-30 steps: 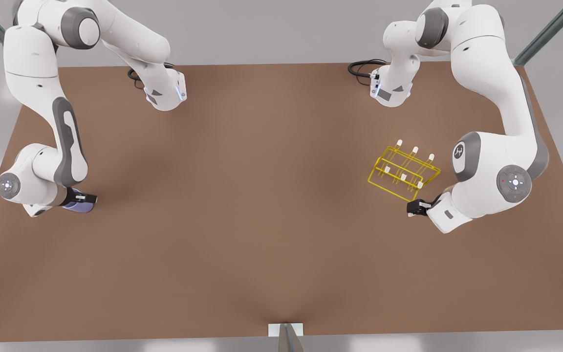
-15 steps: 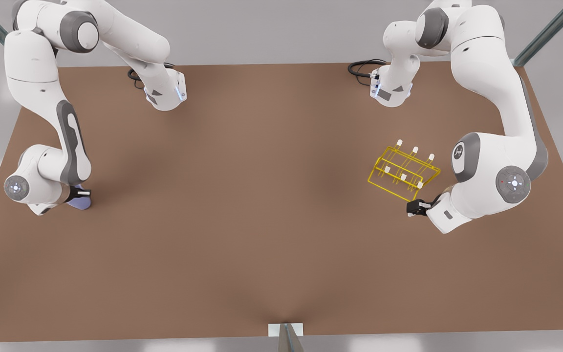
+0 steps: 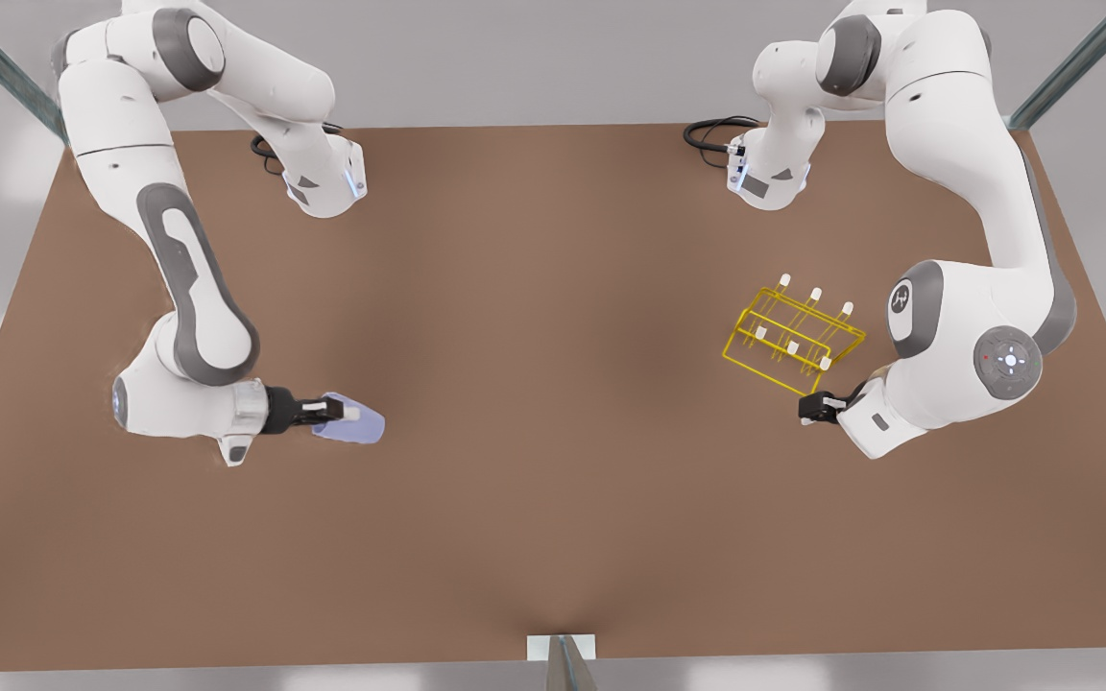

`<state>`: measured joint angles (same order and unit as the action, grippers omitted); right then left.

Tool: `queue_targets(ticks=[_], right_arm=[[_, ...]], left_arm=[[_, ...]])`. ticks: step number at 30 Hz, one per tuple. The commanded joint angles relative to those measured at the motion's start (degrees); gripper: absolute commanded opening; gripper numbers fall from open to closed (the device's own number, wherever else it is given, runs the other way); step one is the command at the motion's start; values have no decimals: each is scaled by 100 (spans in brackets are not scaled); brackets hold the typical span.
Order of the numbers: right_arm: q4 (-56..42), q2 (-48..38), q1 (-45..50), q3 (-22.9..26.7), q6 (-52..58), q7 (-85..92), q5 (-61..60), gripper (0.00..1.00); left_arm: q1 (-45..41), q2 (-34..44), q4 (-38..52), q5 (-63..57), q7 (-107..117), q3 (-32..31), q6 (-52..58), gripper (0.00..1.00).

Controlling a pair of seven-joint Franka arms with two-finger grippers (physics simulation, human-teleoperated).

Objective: Place the cup on the cup holder

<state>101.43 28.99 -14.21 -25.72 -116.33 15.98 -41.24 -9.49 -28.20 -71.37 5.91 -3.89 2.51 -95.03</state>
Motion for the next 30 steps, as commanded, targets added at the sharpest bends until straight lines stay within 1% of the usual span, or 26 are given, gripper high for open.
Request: queue_targets(ticks=[1,2,3,4,5,6,7,8,11,12,14,15,17,18,19,20,22,24,25,27,28,29,30], right_arm=[[-255,370,717,-144,-610,459,-2080,21],[-659,730,929,-153,-602,468,-2204,21],[-1072,1161,1069,-390,-715,450,-2266,21],[-1450,1555,1350,-399,-1014,432,-2432,21],[-1872,1960,1535,-434,-1024,441,-2485,21],[-1960,2215,1544,-565,-1041,459,-2485,21],[-2276,2549,1675,-601,-1129,459,-2485,21],[-2558,2884,1878,-619,-1384,450,-2485,21],[-3287,3525,2414,-619,-1594,433,-2600,21],[-3446,3657,2520,-584,-1612,432,-2573,21],[-3455,3772,2520,-548,-1612,476,-2468,21],[-3429,3772,2520,-478,-1604,476,-2450,21],[-3323,3772,2511,-417,-1604,546,-2450,21],[-3253,3772,2511,-373,-1604,573,-2459,27],[-3244,3772,2511,-373,-1604,573,-2459,39],[-3200,3754,2511,-364,-1612,582,-2450,100],[-3200,3737,2511,-364,-1604,617,-2424,100],[-3156,3675,2388,-355,-1595,564,-2055,100],[-2919,3596,2265,-355,-1577,582,-1835,100],[-2585,3517,1940,-355,-1454,617,-1185,100],[-2515,3456,1738,-346,-1165,591,-904,100],[-2102,3078,1422,-346,-1138,556,-789,100],[-1636,2516,1123,-346,-1112,345,-509,100]], left_arm=[[0,8,-26,-2,11,4,2,100],[0,8,-26,-2,20,4,2,100],[9,16,-87,-11,29,4,2,100],[9,8,-96,-11,125,92,2,100],[9,-36,-149,-20,275,101,2,100],[9,-36,-149,-37,310,101,2,100],[9,-36,-167,-38,328,101,2,100],[9,-36,-167,-38,328,101,2,100],[0,-45,-167,-20,634,101,11,100],[0,-45,-114,59,1686,66,19,100],[-26,139,220,1060,5783,48,450,100],[-70,210,220,1079,7155,31,433,100],[-211,140,325,1087,9659,-154,-393,100],[-211,131,326,1079,10505,-373,-622,100],[-281,113,334,1079,10707,-391,-622,100],[-413,17,326,1008,11146,-374,-622,100],[-975,-256,326,279,12262,-356,-815,100],[-1450,-475,343,-186,13431,-347,-833,100],[-1687,-643,449,-406,13836,-321,-824,100],[-1819,-713,484,-653,14592,-312,-789,100],[-1828,-713,493,-714,15049,-312,-815,100],[-1907,-713,501,-714,15321,-321,-903,100],[-1898,-739,537,-706,15717,-321,-1132,100]])
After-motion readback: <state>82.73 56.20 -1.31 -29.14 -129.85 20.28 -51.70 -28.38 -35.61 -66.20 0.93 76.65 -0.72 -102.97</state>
